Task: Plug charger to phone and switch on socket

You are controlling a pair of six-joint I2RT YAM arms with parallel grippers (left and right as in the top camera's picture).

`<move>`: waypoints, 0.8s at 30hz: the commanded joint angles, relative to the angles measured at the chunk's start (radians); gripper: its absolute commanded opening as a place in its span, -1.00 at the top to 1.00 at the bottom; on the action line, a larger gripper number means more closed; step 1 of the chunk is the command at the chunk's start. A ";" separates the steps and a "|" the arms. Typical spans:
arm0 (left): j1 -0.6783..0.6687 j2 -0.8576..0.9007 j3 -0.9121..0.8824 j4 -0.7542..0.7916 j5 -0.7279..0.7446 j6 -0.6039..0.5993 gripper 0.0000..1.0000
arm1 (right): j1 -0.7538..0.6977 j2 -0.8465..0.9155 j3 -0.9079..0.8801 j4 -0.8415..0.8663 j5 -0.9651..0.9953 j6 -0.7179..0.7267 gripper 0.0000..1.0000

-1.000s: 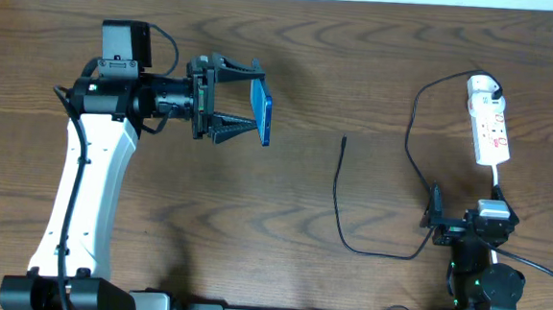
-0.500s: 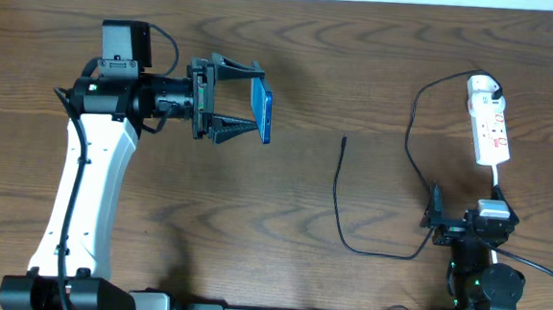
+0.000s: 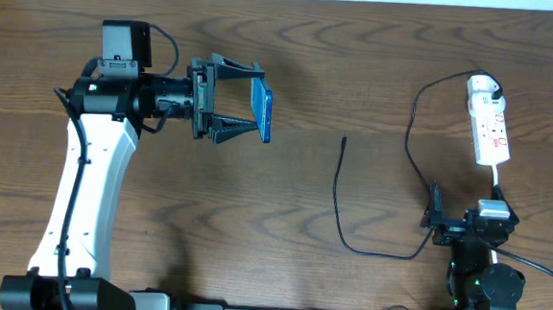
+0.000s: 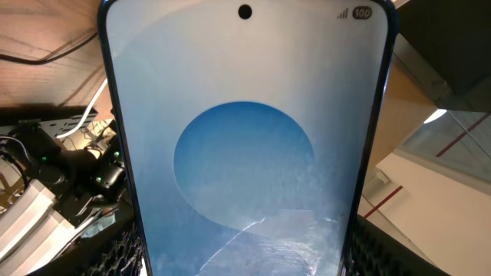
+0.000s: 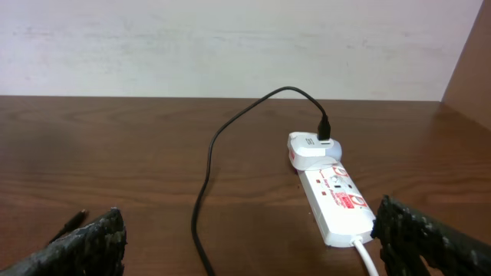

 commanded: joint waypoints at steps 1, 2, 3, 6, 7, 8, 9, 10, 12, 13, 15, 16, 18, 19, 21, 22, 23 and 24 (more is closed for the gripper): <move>0.004 -0.023 0.006 0.004 0.050 -0.005 0.85 | -0.006 -0.007 -0.003 -0.001 0.001 -0.011 -0.99; 0.004 -0.023 0.006 0.004 0.050 -0.005 0.85 | -0.006 -0.007 -0.003 -0.001 0.001 -0.011 -0.98; 0.004 -0.023 0.006 0.004 0.050 -0.005 0.86 | -0.006 -0.007 -0.003 -0.001 0.001 -0.012 -0.99; 0.004 -0.023 0.006 0.004 0.050 -0.005 0.85 | -0.005 -0.007 -0.003 -0.001 0.001 -0.012 -0.98; 0.004 -0.023 0.006 0.004 0.050 -0.005 0.85 | -0.005 -0.007 -0.003 -0.001 0.001 -0.012 -0.99; 0.004 -0.023 0.006 0.004 0.050 -0.006 0.85 | -0.006 -0.007 -0.003 -0.002 0.001 -0.012 -0.99; 0.004 -0.023 0.006 0.004 0.050 -0.006 0.86 | -0.006 -0.007 -0.003 -0.001 0.001 -0.012 -0.98; 0.004 -0.023 0.006 0.004 0.050 -0.010 0.85 | -0.005 -0.007 -0.003 -0.002 0.001 -0.011 -0.99; 0.004 -0.023 0.006 0.004 0.050 -0.027 0.86 | -0.006 -0.007 -0.003 -0.002 0.001 -0.012 -0.98; 0.004 -0.023 0.006 0.004 0.050 -0.044 0.86 | -0.006 -0.007 -0.003 -0.001 0.001 -0.012 -0.98; 0.004 -0.023 0.006 0.004 0.050 -0.068 0.85 | -0.006 -0.007 -0.003 -0.001 0.001 -0.012 -0.99; 0.004 -0.023 0.006 0.004 0.050 -0.078 0.85 | -0.006 -0.007 -0.003 -0.001 0.001 -0.012 -0.98; 0.004 -0.023 0.006 0.004 0.051 -0.085 0.85 | -0.005 -0.007 -0.003 -0.001 0.001 -0.012 -0.99; 0.004 -0.023 0.006 0.004 0.051 -0.089 0.85 | -0.005 -0.007 -0.003 -0.001 0.001 -0.012 -0.98; 0.004 -0.023 0.006 0.003 0.051 -0.098 0.86 | -0.005 -0.006 -0.003 -0.001 0.001 -0.012 -0.99; 0.004 -0.023 0.006 0.004 0.051 -0.106 0.85 | -0.006 -0.007 -0.003 -0.001 0.001 -0.012 -0.98; 0.004 -0.023 0.006 0.004 0.051 -0.112 0.85 | -0.006 -0.006 -0.003 -0.001 0.001 -0.012 -0.98; 0.004 -0.023 0.006 0.004 0.051 -0.117 0.85 | -0.006 -0.006 -0.003 -0.001 0.001 -0.012 -0.99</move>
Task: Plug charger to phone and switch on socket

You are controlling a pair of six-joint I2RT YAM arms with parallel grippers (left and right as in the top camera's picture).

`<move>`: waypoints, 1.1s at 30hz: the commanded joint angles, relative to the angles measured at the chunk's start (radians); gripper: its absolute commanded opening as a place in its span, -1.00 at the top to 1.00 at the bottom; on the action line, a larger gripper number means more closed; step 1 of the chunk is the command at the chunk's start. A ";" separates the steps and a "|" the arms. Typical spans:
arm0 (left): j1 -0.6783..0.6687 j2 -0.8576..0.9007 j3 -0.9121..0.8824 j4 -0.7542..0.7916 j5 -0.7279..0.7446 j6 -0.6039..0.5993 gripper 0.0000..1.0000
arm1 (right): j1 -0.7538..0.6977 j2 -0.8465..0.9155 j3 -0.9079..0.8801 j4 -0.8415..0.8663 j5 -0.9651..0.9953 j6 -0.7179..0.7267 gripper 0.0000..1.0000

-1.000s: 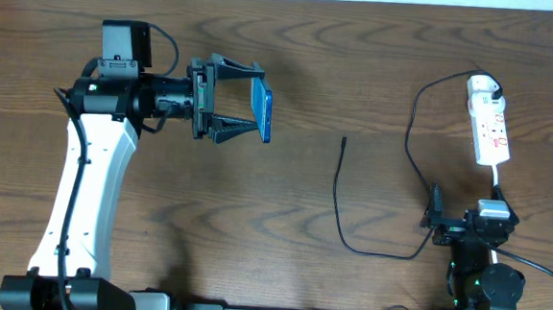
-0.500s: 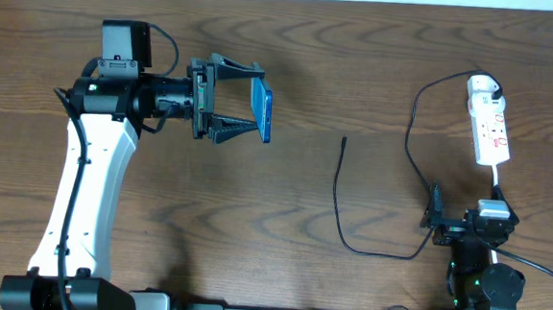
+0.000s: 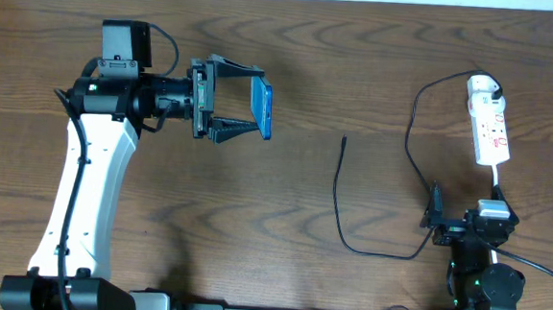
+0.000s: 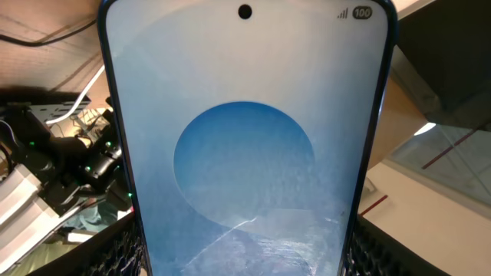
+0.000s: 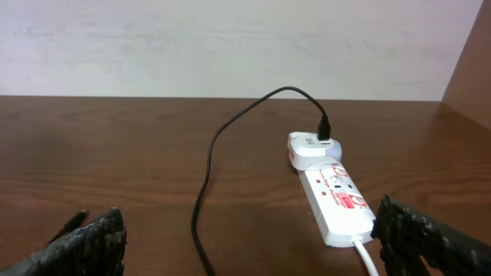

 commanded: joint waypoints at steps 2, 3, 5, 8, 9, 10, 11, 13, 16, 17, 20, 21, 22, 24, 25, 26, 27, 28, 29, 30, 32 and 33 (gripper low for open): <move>0.004 -0.023 0.006 0.004 0.051 -0.035 0.86 | -0.005 -0.006 -0.003 -0.001 0.001 -0.012 -0.99; 0.004 -0.023 0.006 0.004 0.050 -0.035 0.85 | -0.006 -0.006 -0.003 -0.001 0.001 -0.012 -0.99; 0.004 -0.023 0.006 0.004 0.050 -0.039 0.85 | -0.005 -0.006 -0.003 -0.001 0.001 -0.012 -0.98; 0.004 -0.023 0.006 0.004 0.050 -0.045 0.86 | -0.006 -0.006 -0.003 -0.001 0.001 -0.012 -0.98; 0.004 -0.023 0.006 0.004 0.050 -0.045 0.85 | -0.006 -0.006 -0.003 -0.001 0.001 -0.012 -0.98; 0.004 -0.023 0.006 0.004 0.050 -0.045 0.85 | -0.006 -0.006 -0.003 -0.001 0.001 -0.012 -0.98; 0.004 -0.023 0.006 0.004 0.050 -0.045 0.85 | -0.005 -0.006 -0.003 -0.002 0.001 -0.012 -0.98; 0.004 -0.023 0.006 0.004 0.050 -0.045 0.85 | -0.006 -0.006 -0.003 -0.001 0.001 -0.012 -0.99; 0.004 -0.023 0.006 0.004 0.050 -0.045 0.85 | -0.006 -0.006 -0.003 -0.002 0.001 -0.012 -0.98; 0.004 -0.023 0.006 0.004 0.050 -0.045 0.86 | -0.006 -0.006 -0.003 -0.001 0.001 -0.012 -0.99; 0.004 -0.023 0.006 0.004 0.050 -0.045 0.85 | -0.006 -0.006 -0.003 -0.001 0.001 -0.012 -0.99; 0.004 -0.023 0.006 0.004 0.050 -0.045 0.85 | -0.006 -0.006 -0.003 -0.001 0.001 -0.012 -0.99; 0.004 -0.023 0.006 0.004 0.050 -0.045 0.85 | -0.006 -0.006 -0.003 -0.001 0.001 -0.012 -0.99; 0.004 -0.023 0.006 0.004 0.050 -0.045 0.85 | -0.006 -0.006 -0.003 -0.001 0.001 -0.012 -0.99; 0.004 -0.023 0.006 0.004 0.045 -0.045 0.85 | -0.005 -0.006 -0.003 -0.001 0.001 -0.012 -0.99; 0.004 -0.023 0.006 0.004 0.037 -0.045 0.85 | -0.006 -0.006 -0.003 -0.002 0.001 -0.012 -0.98; 0.004 -0.023 0.006 0.004 0.028 -0.045 0.86 | -0.006 -0.006 -0.003 -0.001 0.001 -0.012 -0.99; 0.004 -0.023 0.006 0.004 0.021 -0.044 0.85 | -0.006 -0.006 -0.003 -0.002 0.001 -0.012 -0.99; 0.004 -0.023 0.006 0.004 0.015 -0.041 0.86 | -0.006 -0.006 -0.003 -0.001 0.001 -0.011 -0.99; 0.004 -0.023 0.006 0.004 0.015 -0.041 0.85 | -0.005 -0.006 -0.003 -0.001 0.001 -0.011 -0.99; 0.004 -0.023 0.006 0.004 0.016 -0.041 0.86 | -0.006 -0.006 -0.003 -0.002 0.001 -0.012 -0.99; 0.004 -0.023 0.006 0.004 0.016 -0.041 0.85 | -0.006 -0.006 -0.003 -0.002 0.001 -0.012 -0.99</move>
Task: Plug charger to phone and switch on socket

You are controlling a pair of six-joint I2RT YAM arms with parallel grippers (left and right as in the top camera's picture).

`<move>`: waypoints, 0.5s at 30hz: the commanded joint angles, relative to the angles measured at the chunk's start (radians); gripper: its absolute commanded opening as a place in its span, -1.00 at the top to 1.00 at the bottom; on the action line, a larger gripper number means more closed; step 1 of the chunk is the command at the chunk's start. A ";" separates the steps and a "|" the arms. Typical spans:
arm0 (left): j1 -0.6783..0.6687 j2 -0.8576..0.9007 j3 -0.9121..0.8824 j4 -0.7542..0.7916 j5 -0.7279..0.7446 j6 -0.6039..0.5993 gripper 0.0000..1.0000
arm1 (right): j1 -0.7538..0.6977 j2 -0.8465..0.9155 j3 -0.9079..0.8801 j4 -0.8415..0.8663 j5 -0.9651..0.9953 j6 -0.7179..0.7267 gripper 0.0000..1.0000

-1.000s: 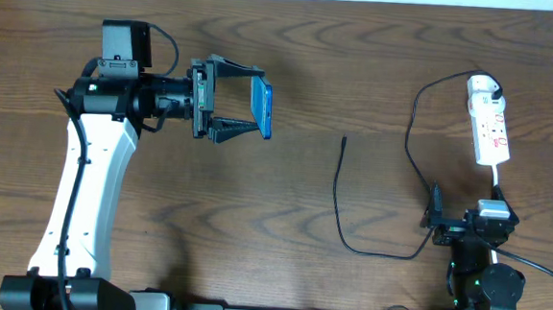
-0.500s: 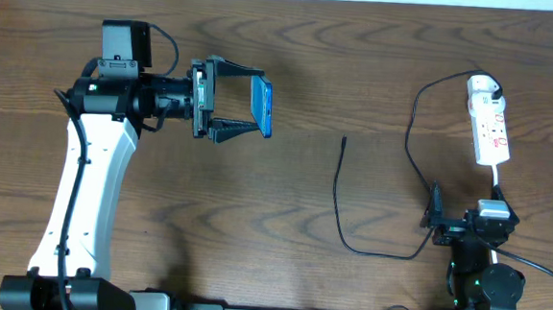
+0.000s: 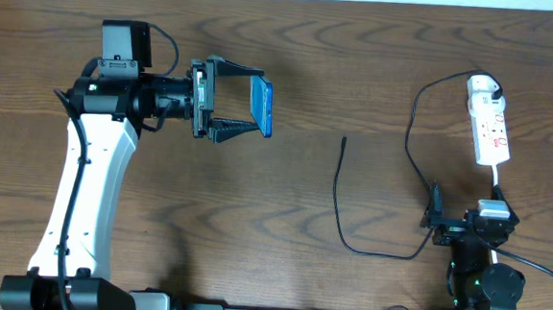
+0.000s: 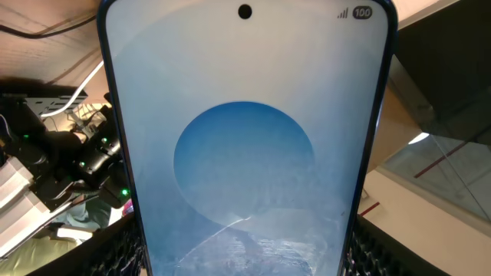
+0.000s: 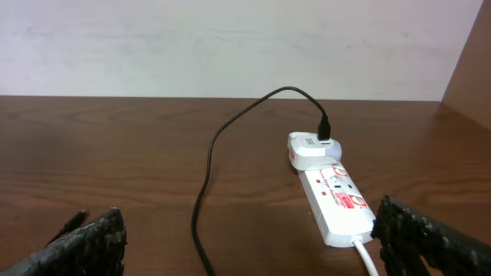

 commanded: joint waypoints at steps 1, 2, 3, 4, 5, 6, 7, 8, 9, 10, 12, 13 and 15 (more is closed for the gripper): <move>0.004 -0.023 0.006 0.004 0.025 0.002 0.85 | -0.005 -0.006 -0.003 -0.002 0.001 -0.012 -0.98; 0.004 -0.023 0.006 0.004 0.025 0.002 0.85 | -0.006 -0.006 -0.003 -0.002 0.001 -0.012 -0.99; 0.004 -0.023 0.006 0.004 0.025 0.002 0.85 | -0.006 -0.006 -0.003 -0.002 0.001 -0.012 -0.99; 0.004 -0.023 0.006 0.004 0.025 0.003 0.85 | -0.006 -0.006 -0.003 -0.002 0.001 -0.012 -0.98; 0.004 -0.023 0.006 0.004 0.025 0.006 0.85 | -0.006 -0.006 -0.003 -0.002 0.001 -0.012 -0.98; 0.004 -0.023 0.006 0.004 0.025 0.010 0.85 | -0.006 -0.006 -0.003 -0.002 0.001 -0.012 -0.99; 0.004 -0.023 0.006 0.004 0.025 0.014 0.85 | -0.006 -0.006 -0.003 -0.002 0.001 -0.012 -0.98; 0.004 -0.023 0.006 0.004 0.025 0.018 0.85 | -0.006 -0.006 -0.003 -0.002 0.001 -0.012 -0.98; 0.004 -0.023 0.006 0.004 0.025 0.021 0.85 | -0.006 -0.006 -0.003 -0.002 0.001 -0.012 -0.99; 0.004 -0.023 0.006 0.004 0.025 0.021 0.85 | -0.006 -0.006 -0.003 -0.002 0.001 -0.012 -0.99; 0.004 -0.023 0.006 0.005 0.021 0.029 0.85 | -0.006 -0.007 -0.003 0.000 0.003 -0.012 -0.99; 0.004 -0.023 0.006 0.005 0.020 0.042 0.85 | -0.006 -0.006 -0.003 0.007 0.005 -0.012 -0.98; 0.004 -0.023 0.006 0.005 0.010 0.080 0.86 | -0.005 -0.006 -0.003 0.018 0.001 -0.011 -0.99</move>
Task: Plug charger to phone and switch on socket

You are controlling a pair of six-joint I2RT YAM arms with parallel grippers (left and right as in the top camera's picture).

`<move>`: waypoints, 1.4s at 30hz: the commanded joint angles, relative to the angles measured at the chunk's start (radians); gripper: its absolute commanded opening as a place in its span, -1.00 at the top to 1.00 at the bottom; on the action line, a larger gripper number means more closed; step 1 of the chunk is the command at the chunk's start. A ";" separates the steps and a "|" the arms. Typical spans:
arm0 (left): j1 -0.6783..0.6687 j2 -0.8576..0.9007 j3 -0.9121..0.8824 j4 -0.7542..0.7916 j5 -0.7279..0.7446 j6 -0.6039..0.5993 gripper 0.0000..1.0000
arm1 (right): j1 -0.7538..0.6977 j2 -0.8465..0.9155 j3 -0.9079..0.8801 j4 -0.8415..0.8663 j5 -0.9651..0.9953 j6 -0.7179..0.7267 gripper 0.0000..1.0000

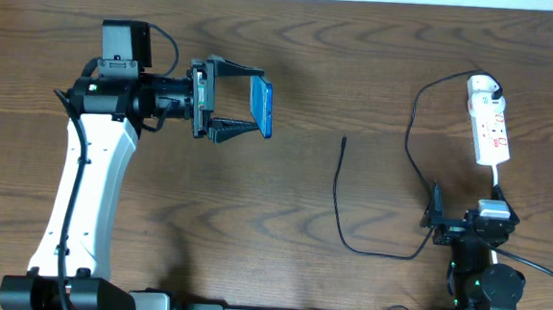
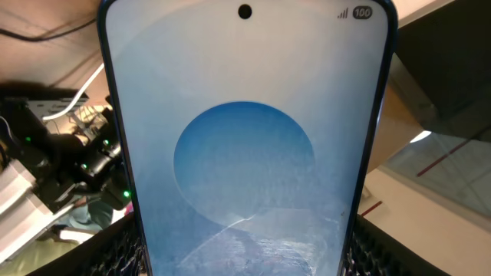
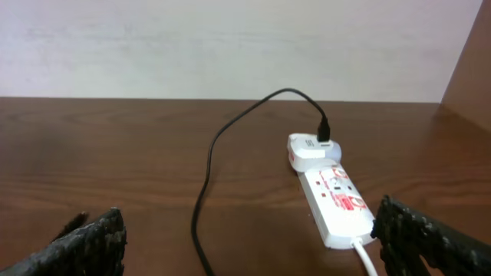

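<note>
My left gripper (image 1: 256, 101) is shut on a blue phone (image 1: 263, 106), held on edge above the table's left half. In the left wrist view the lit phone screen (image 2: 244, 146) fills the frame between the fingers (image 2: 123, 249). The black charger cable (image 1: 340, 193) lies loose on the table, its free plug end (image 1: 344, 139) pointing away from me. Its other end runs to a white adapter (image 1: 483, 88) in the white socket strip (image 1: 490, 132) at far right. My right gripper (image 3: 249, 245) stands open near the front right, well short of the socket strip (image 3: 335, 200).
The brown wooden table (image 1: 292, 50) carries only the cable and strip. The strip's white lead (image 1: 498, 178) runs toward the right arm's base (image 1: 484, 225). A pale wall (image 3: 230, 46) stands behind the table's far edge.
My left gripper held the phone on edge above the left half at every moment. The phone sat slightly lower at the oldest moment, then a touch higher, and has stayed there. The right gripper stayed open and still.
</note>
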 commanded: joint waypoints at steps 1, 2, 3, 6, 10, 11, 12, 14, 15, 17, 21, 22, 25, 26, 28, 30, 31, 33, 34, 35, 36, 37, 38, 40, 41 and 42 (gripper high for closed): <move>0.004 -0.023 0.006 0.005 -0.002 0.077 0.86 | -0.005 -0.007 -0.003 0.006 -0.001 -0.011 -0.98; 0.004 -0.023 0.006 0.005 -0.023 0.100 0.85 | -0.005 -0.006 -0.003 -0.002 0.000 -0.011 -0.99; 0.003 -0.023 0.006 0.004 -0.046 0.125 0.86 | -0.005 -0.006 -0.003 -0.011 0.000 -0.011 -0.99; 0.002 -0.023 0.006 0.004 -0.098 0.198 0.86 | -0.005 -0.006 -0.003 -0.012 0.000 -0.011 -0.99; -0.003 -0.023 0.006 0.005 -0.167 0.307 0.85 | -0.006 -0.006 -0.003 -0.008 0.001 -0.012 -0.99; -0.003 -0.023 0.006 0.004 -0.190 0.342 0.85 | -0.006 -0.006 -0.003 -0.008 0.002 -0.012 -0.99; -0.003 -0.023 0.006 0.004 -0.213 0.375 0.85 | -0.006 -0.006 -0.003 -0.008 0.001 -0.012 -0.99; -0.003 -0.023 0.006 0.004 -0.240 0.435 0.86 | -0.006 -0.006 -0.003 -0.003 0.001 -0.012 -0.98; -0.003 -0.023 0.006 0.004 -0.252 0.458 0.85 | -0.006 -0.006 -0.003 -0.002 0.001 -0.012 -0.98; -0.003 -0.023 0.006 0.004 -0.295 0.474 0.85 | -0.006 -0.006 -0.003 0.005 0.001 -0.013 -0.98; -0.003 -0.023 0.006 0.004 -0.429 0.478 0.86 | -0.006 -0.006 -0.003 0.052 0.000 -0.024 -0.99; -0.003 -0.023 0.006 0.004 -0.450 0.478 0.85 | -0.006 -0.006 -0.001 0.070 0.000 -0.024 -0.98; -0.003 -0.023 0.006 0.004 -0.479 0.478 0.85 | -0.006 -0.006 0.028 0.082 0.001 -0.023 -0.99; -0.003 -0.023 0.006 0.004 -0.479 0.477 0.86 | -0.006 -0.006 0.042 0.077 0.000 -0.023 -0.98; -0.003 -0.023 0.006 0.005 -0.480 0.477 0.85 | -0.006 0.000 0.077 0.055 0.000 -0.023 -0.99; -0.003 -0.023 0.006 0.004 -0.491 0.476 0.85 | -0.006 0.013 0.116 0.025 0.000 -0.021 -0.99; -0.003 -0.023 0.006 0.004 -0.501 0.476 0.85 | -0.006 0.026 0.144 0.003 0.000 -0.019 -0.99; -0.003 -0.022 0.006 0.004 -0.516 0.476 0.86 | -0.006 0.056 0.191 -0.029 0.000 -0.008 -0.99; -0.003 -0.022 0.006 0.004 -0.521 0.472 0.85 | -0.006 0.082 0.223 -0.049 -0.001 0.000 -0.99; -0.003 -0.022 0.006 0.004 -0.528 0.468 0.85 | -0.006 0.104 0.246 -0.063 -0.005 0.005 -0.99; -0.003 -0.022 0.006 0.004 -0.534 0.468 0.85 | -0.006 0.134 0.275 -0.076 -0.019 0.007 -0.99; -0.003 -0.022 0.006 0.004 -0.534 0.468 0.86 | -0.006 0.167 0.306 -0.089 -0.035 0.008 -0.98; -0.003 -0.022 0.006 0.004 -0.535 0.468 0.85 | -0.006 0.210 0.342 -0.100 -0.056 0.009 -0.98; -0.003 -0.022 0.006 0.004 -0.546 0.460 0.86 | -0.006 0.288 0.404 -0.117 -0.081 0.027 -0.99; -0.003 -0.022 0.006 0.004 -0.560 0.451 0.85 | -0.006 0.335 0.441 -0.127 -0.098 0.042 -0.99; -0.003 -0.022 0.006 0.003 -0.575 0.439 0.86 | -0.006 0.381 0.479 -0.138 -0.117 0.056 -0.98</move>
